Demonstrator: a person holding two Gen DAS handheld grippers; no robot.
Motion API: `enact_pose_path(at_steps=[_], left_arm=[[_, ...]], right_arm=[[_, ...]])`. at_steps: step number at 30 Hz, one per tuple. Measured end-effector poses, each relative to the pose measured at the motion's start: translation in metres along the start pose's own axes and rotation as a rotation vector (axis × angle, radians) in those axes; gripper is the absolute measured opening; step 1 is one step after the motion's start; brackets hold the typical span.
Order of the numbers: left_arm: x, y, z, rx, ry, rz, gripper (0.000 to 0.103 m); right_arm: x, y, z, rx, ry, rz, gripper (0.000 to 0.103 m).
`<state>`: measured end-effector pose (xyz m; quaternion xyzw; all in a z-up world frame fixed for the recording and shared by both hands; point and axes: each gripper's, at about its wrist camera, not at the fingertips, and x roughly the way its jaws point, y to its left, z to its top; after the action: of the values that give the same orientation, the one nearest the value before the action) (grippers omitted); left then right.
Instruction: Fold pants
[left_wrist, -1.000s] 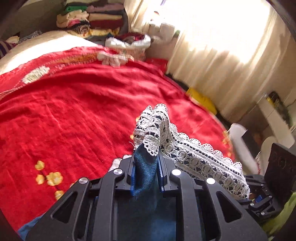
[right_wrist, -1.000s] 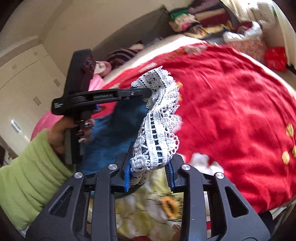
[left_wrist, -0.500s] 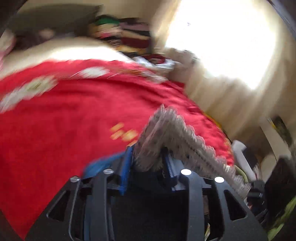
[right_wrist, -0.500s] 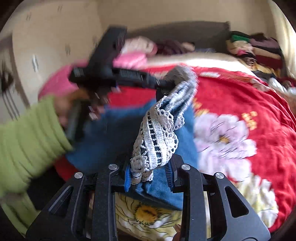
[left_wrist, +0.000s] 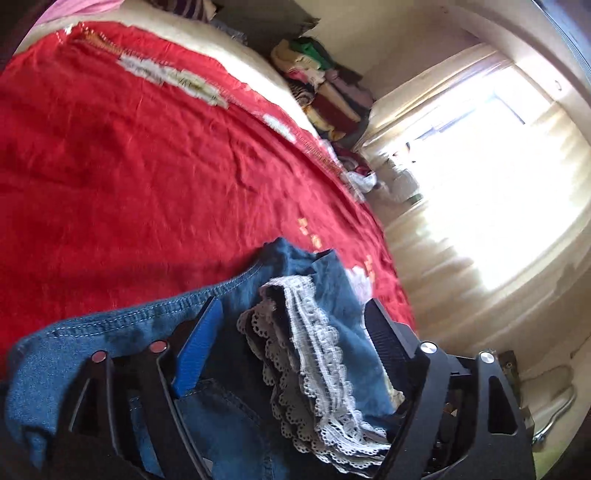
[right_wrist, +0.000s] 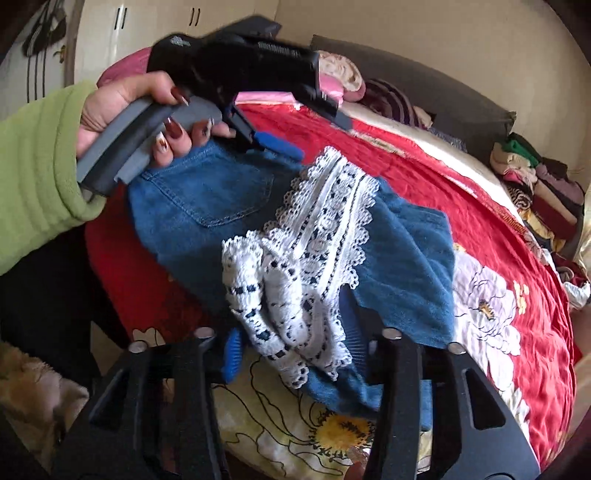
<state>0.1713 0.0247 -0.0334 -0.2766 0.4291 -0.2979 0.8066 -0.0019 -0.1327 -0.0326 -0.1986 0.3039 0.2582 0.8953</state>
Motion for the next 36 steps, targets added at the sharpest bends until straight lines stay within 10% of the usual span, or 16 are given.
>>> enact_pose_path(at_steps=[6, 7, 8, 10, 21, 25, 36], left_arm=[[0.012, -0.001, 0.003, -0.012, 0.04, 0.054, 0.083], [0.016, -0.003, 0.003, -0.014, 0.046, 0.072, 0.073], [0.02, -0.003, 0.004, -0.017, 0.054, 0.081, 0.041], [0.025, -0.005, 0.005, -0.021, 0.066, 0.083, 0.014], [0.023, -0.014, 0.021, 0.092, 0.026, 0.229, 0.016], [0.026, 0.002, 0.016, 0.093, 0.027, 0.277, 0.039], [-0.041, -0.038, -0.021, 0.199, -0.11, 0.362, 0.06]], right_arm=[[0.002, -0.01, -0.001, 0.03, 0.007, 0.023, 0.045], [0.006, -0.01, -0.001, 0.035, 0.013, 0.038, 0.028], [0.009, -0.01, -0.002, 0.042, 0.021, 0.069, 0.017], [0.012, -0.013, -0.003, 0.052, 0.03, 0.08, 0.014], [0.028, 0.022, 0.026, -0.027, 0.054, 0.121, 0.017], [0.031, 0.028, 0.019, -0.023, 0.069, 0.18, 0.039], [-0.03, -0.04, 0.007, 0.222, -0.049, 0.21, 0.053]])
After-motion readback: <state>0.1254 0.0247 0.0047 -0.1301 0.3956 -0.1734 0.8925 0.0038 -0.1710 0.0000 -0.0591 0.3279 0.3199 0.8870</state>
